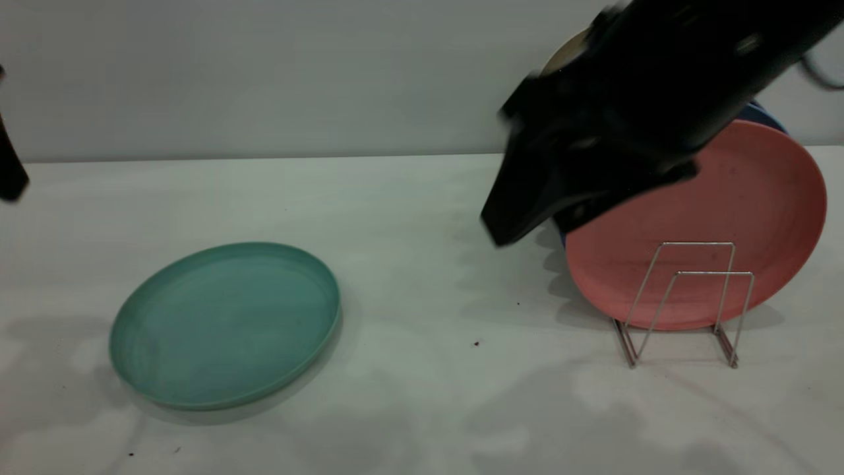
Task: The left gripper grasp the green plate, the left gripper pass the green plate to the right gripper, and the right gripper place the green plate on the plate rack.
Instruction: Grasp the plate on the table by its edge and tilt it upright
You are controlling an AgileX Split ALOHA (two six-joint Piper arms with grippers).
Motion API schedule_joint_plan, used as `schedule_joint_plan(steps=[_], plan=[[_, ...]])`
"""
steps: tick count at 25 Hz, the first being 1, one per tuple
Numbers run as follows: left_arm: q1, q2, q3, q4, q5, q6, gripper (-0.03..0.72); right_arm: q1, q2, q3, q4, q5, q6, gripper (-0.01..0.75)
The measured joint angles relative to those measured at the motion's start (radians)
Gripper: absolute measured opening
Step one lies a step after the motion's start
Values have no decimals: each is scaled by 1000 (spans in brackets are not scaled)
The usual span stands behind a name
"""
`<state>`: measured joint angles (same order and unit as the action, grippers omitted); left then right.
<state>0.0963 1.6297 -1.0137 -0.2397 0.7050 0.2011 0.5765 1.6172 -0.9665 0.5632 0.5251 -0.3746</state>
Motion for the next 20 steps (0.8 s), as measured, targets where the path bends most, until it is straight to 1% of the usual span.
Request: schedule_joint_plan(steps=[2, 4, 8, 11, 14, 20], plan=[[0, 55, -9, 0, -17, 7, 581, 10, 56, -33, -60, -3, 80, 527], [0, 123, -32, -1, -23, 13, 581, 11, 111, -64, -97, -7, 115, 527], [0, 250, -109, -1, -34, 32, 581, 11, 202, -120, -179, -7, 147, 527], [0, 332, -171, -7, -46, 75, 581, 11, 235, -140, -189, -1, 155, 526], [0, 409, -218, -60, -69, 127, 581, 11, 236, -143, -189, -12, 155, 526], [0, 559, -261, -207, -124, 310, 581, 11, 236, -143, -189, -22, 156, 526]])
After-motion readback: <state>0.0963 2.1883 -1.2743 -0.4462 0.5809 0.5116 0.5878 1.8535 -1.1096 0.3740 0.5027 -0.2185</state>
